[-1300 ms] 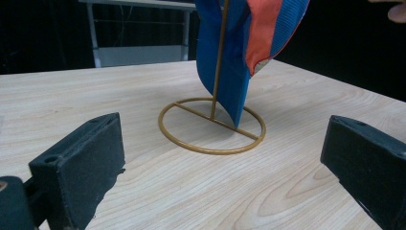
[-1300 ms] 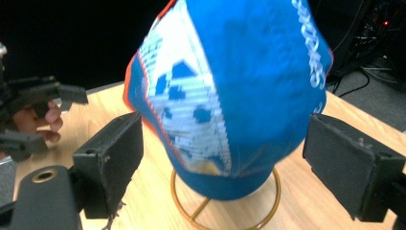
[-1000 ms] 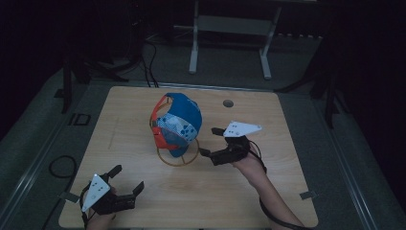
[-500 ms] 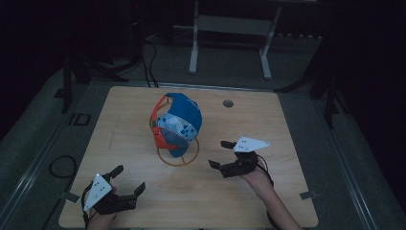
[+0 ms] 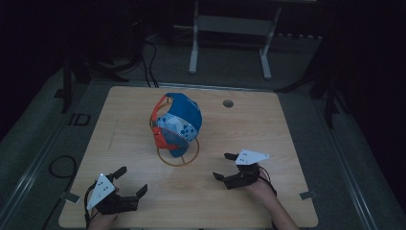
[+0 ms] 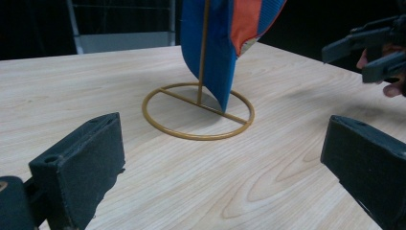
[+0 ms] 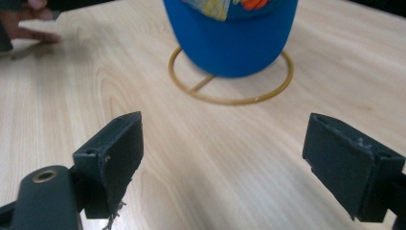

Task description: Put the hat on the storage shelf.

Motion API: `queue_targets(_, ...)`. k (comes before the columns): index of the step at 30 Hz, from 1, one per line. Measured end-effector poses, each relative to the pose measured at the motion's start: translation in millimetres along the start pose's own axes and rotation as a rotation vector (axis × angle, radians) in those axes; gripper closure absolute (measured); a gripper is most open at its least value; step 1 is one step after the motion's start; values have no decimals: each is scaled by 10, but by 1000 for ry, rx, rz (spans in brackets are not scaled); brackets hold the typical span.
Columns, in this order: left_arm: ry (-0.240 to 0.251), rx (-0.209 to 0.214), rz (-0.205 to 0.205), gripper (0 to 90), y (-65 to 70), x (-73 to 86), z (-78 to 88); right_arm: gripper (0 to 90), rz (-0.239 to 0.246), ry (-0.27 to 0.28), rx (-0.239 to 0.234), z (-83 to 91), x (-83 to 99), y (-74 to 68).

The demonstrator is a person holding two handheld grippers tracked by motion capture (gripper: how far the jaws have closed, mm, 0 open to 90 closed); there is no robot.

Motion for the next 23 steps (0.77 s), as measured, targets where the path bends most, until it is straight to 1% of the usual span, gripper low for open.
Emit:
queue_targets(2,3,1,-1,15,0,0,2,137,3,-4,-6,-5,33,0)
queue_targets(5,6,4,4,15,-4,1,8,137,9,-12,6,-7,131,-3)
queue_targets(8,4,-2,0,15,-7,3,13,137,46,-47,10,-12,234,-13)
queue_targets(10,5,-3,4,15,-8,2,13,137,50,-60,10,0,297,-12)
queue_targets(13,6,-2,4,16,-9,2,13,138,52,-55,23,23,315,-1)
queue_targets(16,9,-12,9,15,-16,2,16,139,39,-36,27,80,335,38)
queue_targets(19,7,-16,12,16,-24,7,22,139,30,-32,34,92,355,56)
queue_targets(23,8,-14,11,15,-20,12,18,139,34,-33,45,84,358,59)
Point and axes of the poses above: each handheld gripper's, and its own axes: z roughly backward along the jaws, x roughly out of its underside, y roughly to its right, the point moved 3 cm from there along -z, roughly forward along the jaws, and after that the axes turned 5 degrees about x, right-handed, at the moved point
